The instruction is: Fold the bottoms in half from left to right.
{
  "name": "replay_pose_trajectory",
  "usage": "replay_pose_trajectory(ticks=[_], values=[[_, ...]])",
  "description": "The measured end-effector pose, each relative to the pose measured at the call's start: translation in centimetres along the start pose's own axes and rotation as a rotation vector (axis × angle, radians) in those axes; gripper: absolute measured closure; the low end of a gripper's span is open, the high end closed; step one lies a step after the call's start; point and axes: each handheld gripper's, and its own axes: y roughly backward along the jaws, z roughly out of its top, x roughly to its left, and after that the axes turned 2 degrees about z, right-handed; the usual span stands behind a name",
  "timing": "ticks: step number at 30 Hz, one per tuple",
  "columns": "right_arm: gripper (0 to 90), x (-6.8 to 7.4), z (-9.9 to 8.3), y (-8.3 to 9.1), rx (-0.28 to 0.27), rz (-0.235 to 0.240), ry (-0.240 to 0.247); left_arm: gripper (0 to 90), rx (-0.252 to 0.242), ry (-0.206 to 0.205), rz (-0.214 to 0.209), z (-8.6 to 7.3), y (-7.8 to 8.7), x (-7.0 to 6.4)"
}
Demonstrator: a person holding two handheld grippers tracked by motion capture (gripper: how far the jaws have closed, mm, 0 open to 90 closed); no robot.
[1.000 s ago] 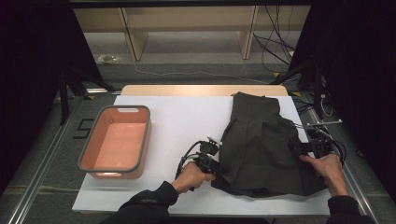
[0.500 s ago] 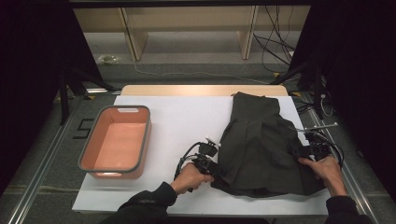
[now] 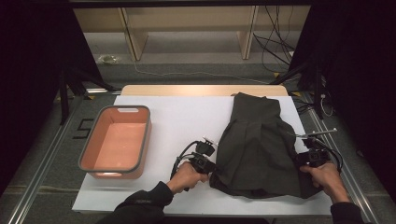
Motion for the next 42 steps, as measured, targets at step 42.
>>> replay_pose_trajectory(ticks=[42], values=[[47.0,6.2,-2.7,1.3,-0.006,-0.014,0.158,84.2,0.048,-0.022,-0.023,-5.9,5.4,1.4]])
